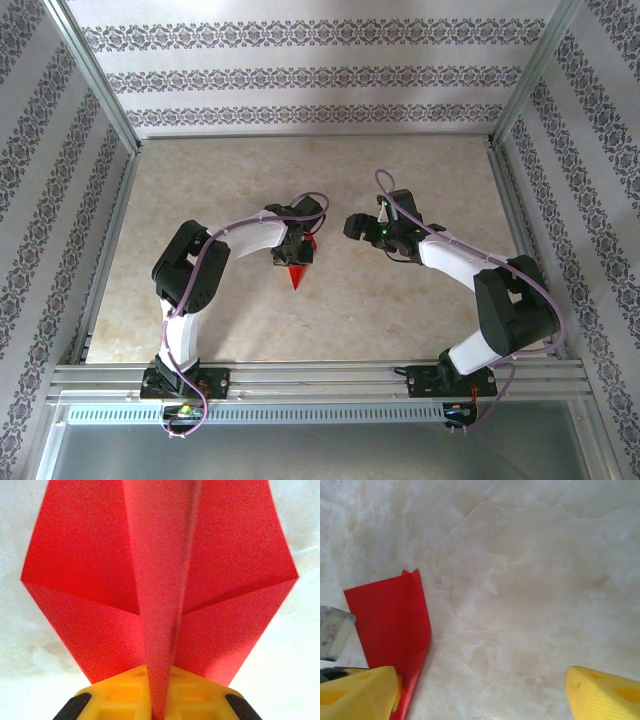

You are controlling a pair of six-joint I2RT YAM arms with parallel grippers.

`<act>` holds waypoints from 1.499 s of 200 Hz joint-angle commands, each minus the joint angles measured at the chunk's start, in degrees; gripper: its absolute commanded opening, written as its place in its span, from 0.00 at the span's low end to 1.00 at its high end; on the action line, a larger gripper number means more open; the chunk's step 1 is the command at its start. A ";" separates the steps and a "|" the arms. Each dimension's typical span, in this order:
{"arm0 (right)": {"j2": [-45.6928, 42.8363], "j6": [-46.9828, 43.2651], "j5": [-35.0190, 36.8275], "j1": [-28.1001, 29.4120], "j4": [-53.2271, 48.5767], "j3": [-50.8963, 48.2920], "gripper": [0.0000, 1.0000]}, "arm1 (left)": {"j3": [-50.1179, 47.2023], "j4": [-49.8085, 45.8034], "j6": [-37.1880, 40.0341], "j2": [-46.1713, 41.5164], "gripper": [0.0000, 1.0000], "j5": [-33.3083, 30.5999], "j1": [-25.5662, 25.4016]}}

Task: Fold a paper plane with a square sheet of paper (pick it up from the middle)
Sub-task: Move the paper plane to the top-center of the table.

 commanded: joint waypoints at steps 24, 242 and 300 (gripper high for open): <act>-6.38 -6.61 7.41 -0.84 -3.80 -0.64 0.98 | 3.51 -4.44 1.87 -2.82 0.07 -3.83 0.69; -9.90 -7.78 7.37 -5.72 -3.79 -2.74 0.98 | 52.66 -16.61 2.96 31.28 0.12 -6.82 7.76; -9.19 -7.49 6.23 -5.72 -3.84 -2.30 0.98 | 52.85 -16.84 2.49 32.53 0.20 -7.21 7.91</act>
